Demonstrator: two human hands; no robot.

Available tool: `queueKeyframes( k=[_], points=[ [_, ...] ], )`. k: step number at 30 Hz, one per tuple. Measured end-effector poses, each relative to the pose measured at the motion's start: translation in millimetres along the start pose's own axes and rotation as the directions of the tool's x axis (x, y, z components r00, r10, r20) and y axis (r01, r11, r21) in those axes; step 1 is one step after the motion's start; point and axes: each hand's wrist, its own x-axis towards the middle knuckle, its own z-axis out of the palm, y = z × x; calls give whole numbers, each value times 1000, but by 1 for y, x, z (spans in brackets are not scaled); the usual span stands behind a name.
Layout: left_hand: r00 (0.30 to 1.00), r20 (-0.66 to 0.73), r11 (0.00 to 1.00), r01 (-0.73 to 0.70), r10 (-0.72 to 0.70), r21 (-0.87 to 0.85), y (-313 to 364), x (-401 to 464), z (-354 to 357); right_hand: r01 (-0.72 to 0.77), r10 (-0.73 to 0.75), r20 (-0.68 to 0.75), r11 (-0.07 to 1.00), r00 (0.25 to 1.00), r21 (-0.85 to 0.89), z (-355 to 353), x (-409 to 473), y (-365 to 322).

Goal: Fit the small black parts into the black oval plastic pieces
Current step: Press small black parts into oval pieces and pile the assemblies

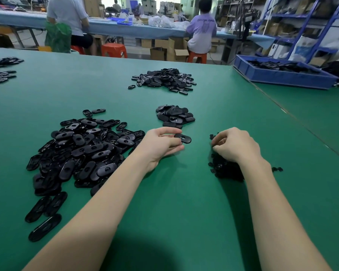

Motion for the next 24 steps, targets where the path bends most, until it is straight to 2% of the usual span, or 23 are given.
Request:
queueKeyframes(
  k=[8, 9, 11, 13, 15, 19, 24],
  points=[
    [1000, -18, 1000, -4, 4, 2, 0, 0, -1, 8, -8, -12, 1000, 1000, 5, 1, -1, 1],
    [1000, -24, 1000, -10, 10, 9, 0, 0, -2, 29, -29, 2, 999, 1000, 39, 1, 0, 1],
    [999, -34, 999, -24, 25, 29, 1, 0, -2, 80, -96, 46, 961, 994, 264, 1, 2, -1],
    [998, -41, 998, -40, 42, 54, 1, 0, -2, 81, -166, 114, 844, 979, 531, 0, 0, -8],
    [997, -42, 994, -62, 66, 92, 1, -1, -2, 59, -214, 159, 751, 964, 657, 2, -2, -14],
    [991, -23, 978, -125, 130, 167, 1, -4, -1, 68, -274, 183, 705, 944, 706, 7, -5, -20],
    [987, -6, 963, -157, 162, 220, 1, -3, 1, 60, -274, 188, 696, 943, 715, 7, -8, -21]
  ],
)
